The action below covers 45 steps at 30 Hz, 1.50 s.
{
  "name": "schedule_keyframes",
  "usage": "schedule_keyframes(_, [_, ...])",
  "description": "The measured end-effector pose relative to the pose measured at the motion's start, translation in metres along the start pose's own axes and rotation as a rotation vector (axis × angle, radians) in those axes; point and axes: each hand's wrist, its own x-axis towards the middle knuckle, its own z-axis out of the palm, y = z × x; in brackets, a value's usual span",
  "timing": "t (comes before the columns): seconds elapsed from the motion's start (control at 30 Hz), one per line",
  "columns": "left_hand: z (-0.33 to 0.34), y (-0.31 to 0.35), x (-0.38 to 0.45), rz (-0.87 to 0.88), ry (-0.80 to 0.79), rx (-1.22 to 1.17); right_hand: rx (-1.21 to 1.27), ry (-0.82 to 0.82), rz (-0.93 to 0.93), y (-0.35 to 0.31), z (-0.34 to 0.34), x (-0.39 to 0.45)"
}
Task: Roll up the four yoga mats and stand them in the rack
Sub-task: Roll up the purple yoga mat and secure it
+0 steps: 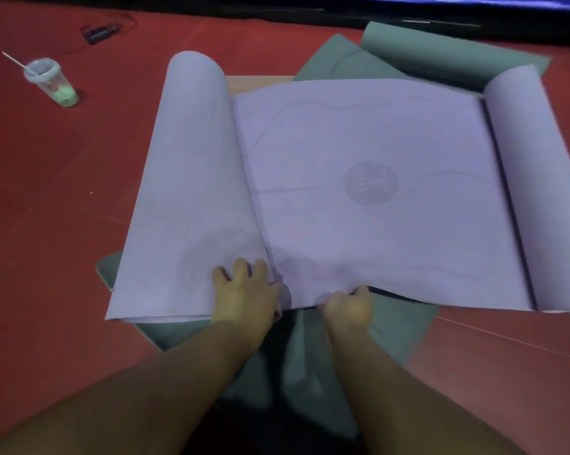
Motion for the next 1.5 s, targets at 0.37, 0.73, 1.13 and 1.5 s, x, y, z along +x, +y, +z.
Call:
schedule_keyframes(0.37, [-0.035, 0.113, -0.041, 0.128, 0.147, -0.532, -0.383, 0.311, -0.665, -0.145, -0.122, 0.006])
schedule_keyframes(0.73, [-0.096, 0.175, -0.113, 0.125, 0.322, -0.864, -0.899, -0.303, -0.078, -0.156, -0.182, -0.1])
schedule_keyframes(1.13, [-0.139, 0.04, -0.175, 0.329, 0.399, -0.441, -1.214, -0.074, -1.075, -0.164, -0.179, -0.209])
schedule_keyframes(1.5, [-0.149, -0.027, -0.14, 0.497, 0.297, 0.024, -1.257, -0.428, -1.32, -0.07, -0.178, -0.232])
